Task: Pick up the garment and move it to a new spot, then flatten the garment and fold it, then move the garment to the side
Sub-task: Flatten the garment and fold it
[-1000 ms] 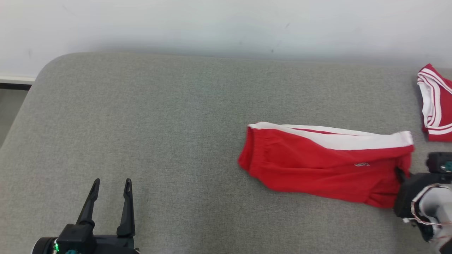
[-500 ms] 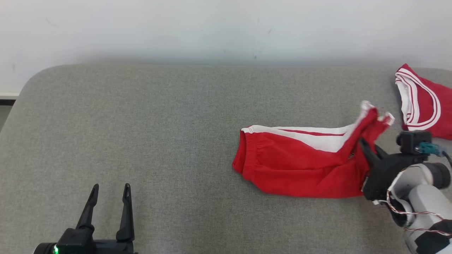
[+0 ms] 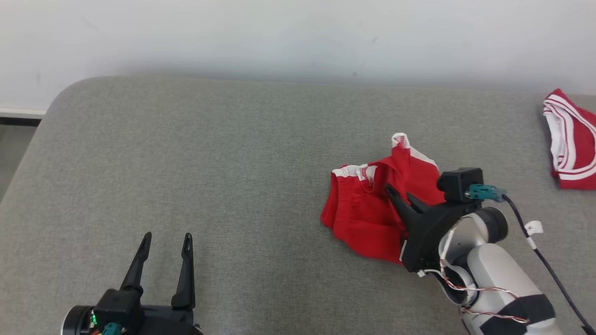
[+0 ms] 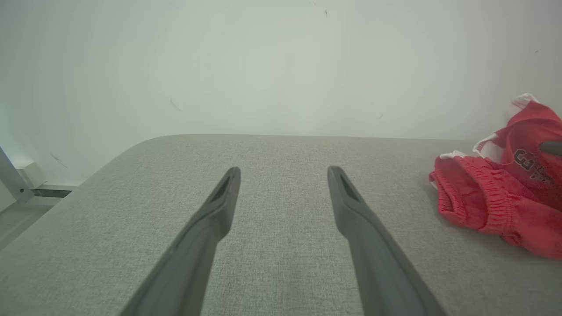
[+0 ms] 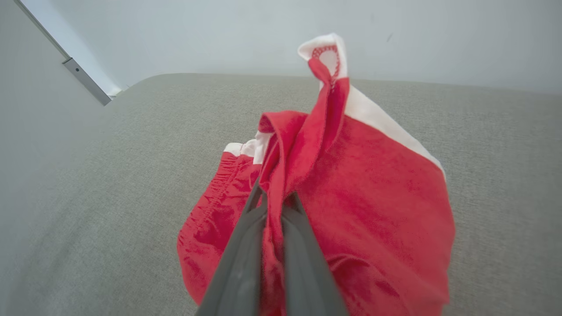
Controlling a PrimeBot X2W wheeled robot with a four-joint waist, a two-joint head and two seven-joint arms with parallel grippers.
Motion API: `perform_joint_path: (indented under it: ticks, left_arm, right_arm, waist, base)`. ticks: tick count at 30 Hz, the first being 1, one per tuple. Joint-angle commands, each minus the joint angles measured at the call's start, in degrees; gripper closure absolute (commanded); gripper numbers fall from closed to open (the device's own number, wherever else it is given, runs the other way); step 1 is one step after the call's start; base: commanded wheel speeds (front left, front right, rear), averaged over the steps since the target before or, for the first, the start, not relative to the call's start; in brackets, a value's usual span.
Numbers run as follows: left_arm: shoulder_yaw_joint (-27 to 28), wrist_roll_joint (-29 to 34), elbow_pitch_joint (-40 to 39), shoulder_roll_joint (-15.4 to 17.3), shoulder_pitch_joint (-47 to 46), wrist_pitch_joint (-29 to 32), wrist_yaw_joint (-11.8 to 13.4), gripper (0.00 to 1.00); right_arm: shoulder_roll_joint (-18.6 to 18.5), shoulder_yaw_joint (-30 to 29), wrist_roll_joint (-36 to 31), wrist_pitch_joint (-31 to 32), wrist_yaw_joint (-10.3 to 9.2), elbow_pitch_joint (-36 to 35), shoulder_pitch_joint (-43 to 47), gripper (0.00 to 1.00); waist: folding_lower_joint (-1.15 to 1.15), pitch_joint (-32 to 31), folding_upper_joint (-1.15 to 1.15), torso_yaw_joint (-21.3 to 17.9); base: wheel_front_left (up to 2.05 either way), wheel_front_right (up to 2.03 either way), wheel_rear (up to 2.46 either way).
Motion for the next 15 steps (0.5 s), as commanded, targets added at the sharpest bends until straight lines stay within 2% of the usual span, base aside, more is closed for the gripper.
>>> perform_joint_path:
  ticks: [1, 7, 15]
  left_arm:
    - [-0.3, -0.4, 0.3, -0.1, -0.9, -0.2, 0.1, 0.0]
    - [-2.1, -1.2, 1.1, -0.2, -2.5, -0.2, 0.1, 0.0]
    - [-2.4, -2.0, 1.6, -0.3, -2.9, -0.2, 0.1, 0.0]
  right_arm:
    - [1.4, 0.1, -0.6, 0.4, -0.17, 0.7, -0.9, 1.0]
    - [6.8, 0.0, -2.5, 0.6, -0.17, 5.5, -3.4, 1.0]
    - [9.8, 0.2, -3.7, -1.1, -0.17, 11.1, -4.0, 1.0]
  waist:
    - [0.0, 0.7, 0.0, 1.3]
    - [0.0, 1.8, 0.0, 3.9]
    - [0.0, 2.3, 0.0, 4.6]
  base:
    - [0.0, 0.0, 0.0]
    - [0.0, 0.0, 0.0]
    - [0.0, 0.0, 0.0]
